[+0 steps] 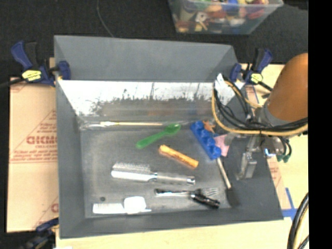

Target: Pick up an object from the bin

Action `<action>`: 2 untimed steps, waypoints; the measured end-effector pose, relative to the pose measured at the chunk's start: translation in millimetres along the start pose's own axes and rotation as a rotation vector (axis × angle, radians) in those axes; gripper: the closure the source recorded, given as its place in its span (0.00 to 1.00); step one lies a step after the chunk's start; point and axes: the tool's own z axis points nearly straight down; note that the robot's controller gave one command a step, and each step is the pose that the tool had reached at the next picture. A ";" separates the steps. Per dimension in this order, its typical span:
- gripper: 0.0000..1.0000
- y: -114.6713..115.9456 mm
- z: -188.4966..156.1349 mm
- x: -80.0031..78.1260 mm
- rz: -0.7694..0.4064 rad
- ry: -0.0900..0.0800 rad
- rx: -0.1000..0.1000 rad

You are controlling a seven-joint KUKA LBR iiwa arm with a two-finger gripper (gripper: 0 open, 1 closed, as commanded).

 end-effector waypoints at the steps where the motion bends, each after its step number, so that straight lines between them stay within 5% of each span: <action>1: 0.00 0.3 -2.9 -1.5 -0.004 -0.006 0.001; 2: 0.00 58.2 116.6 1.6 -0.162 -0.012 0.003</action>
Offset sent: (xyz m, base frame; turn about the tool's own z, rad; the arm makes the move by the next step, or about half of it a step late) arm -0.0048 0.0783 -0.1564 -0.2185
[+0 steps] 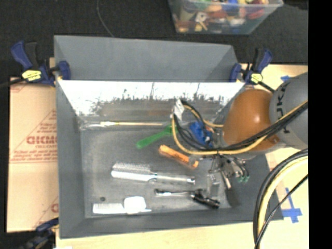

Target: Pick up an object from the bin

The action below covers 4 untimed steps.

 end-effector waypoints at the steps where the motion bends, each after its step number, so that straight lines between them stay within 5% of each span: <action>1: 0.00 26.0 -46.9 -9.3 -0.042 -0.005 0.004; 2: 0.00 74.0 9.8 10.9 0.016 0.004 -0.003; 3: 0.00 46.6 39.3 10.9 0.041 -0.021 0.007; 4: 1.00 92.8 38.6 -25.6 -0.138 -0.013 0.001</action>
Offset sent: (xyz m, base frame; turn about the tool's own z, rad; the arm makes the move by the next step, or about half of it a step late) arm -0.0225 0.0713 -0.0098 0.0184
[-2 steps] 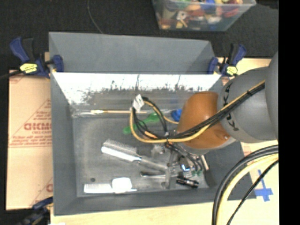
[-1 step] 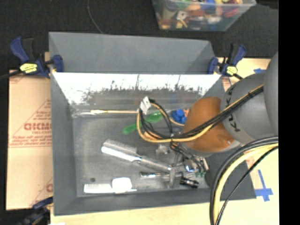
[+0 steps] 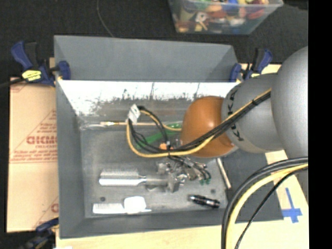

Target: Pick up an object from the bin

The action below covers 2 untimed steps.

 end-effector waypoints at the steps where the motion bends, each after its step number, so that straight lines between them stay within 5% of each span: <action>1: 1.00 0.0 0.0 0.0 -0.001 0.000 0.000; 2: 1.00 0.1 -24.2 3.5 -0.001 0.013 -0.002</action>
Offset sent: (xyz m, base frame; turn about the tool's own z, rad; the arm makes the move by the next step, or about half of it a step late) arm 0.0001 -0.0001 0.0962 -0.0008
